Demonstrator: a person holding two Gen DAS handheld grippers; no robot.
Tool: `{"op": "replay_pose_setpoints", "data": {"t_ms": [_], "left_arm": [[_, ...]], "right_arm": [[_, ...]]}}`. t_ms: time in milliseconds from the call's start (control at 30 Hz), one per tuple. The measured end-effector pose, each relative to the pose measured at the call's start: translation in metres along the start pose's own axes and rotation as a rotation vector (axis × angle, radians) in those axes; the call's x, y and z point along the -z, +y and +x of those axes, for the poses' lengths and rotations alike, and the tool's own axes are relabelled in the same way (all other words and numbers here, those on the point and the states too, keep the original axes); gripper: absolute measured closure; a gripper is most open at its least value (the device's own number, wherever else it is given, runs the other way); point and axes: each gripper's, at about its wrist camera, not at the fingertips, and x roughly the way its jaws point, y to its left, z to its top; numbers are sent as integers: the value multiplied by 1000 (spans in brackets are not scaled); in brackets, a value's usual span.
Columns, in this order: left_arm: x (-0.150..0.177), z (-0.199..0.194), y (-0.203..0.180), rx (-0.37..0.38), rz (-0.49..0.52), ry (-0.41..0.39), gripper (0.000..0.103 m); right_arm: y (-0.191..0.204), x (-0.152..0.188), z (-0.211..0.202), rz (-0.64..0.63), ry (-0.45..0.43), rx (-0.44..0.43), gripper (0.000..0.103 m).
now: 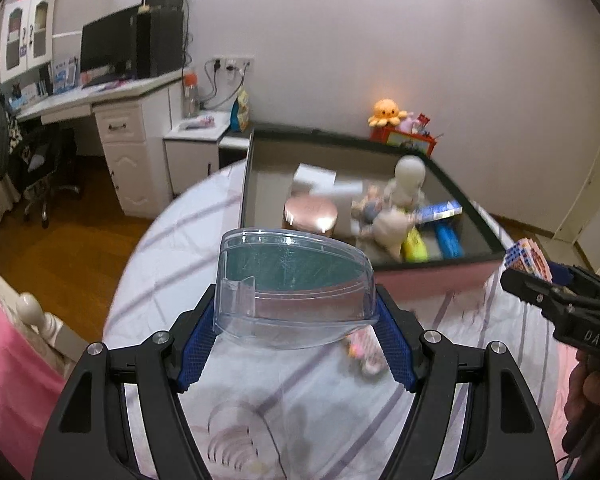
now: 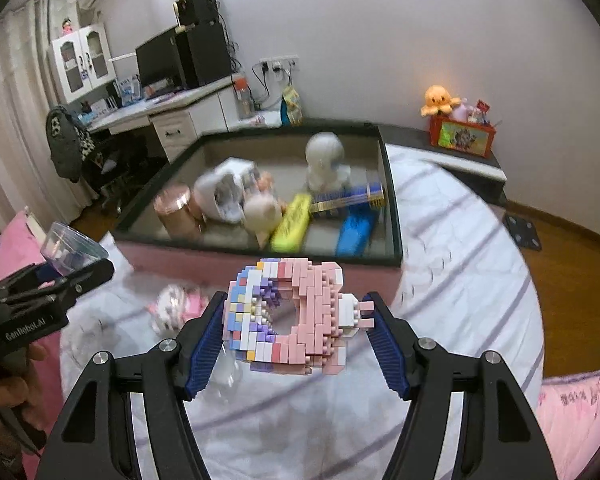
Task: Organize rigid objects
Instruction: 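Lower the container and block ring into the pink box and open both tools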
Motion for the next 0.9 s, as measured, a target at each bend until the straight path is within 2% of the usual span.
{"op": "replay_pose_setpoints", "data": {"t_ms": [267,467,667,900], "left_arm": [[-66,14,-2,6,22,-94,29],[-101,47,-5,13,31,-96,29],[-119,82,-6,13,30,-75,29],[-126,113,-6,14,29,-40,29]], "right_arm": [[0,-72,10,-18,-98,-22,35],[7,-108,42,-11,-104,-58,35],[4,-126,79,6,-74,-72,35],[-5,-130,112,23,-33,-75,34]]}}
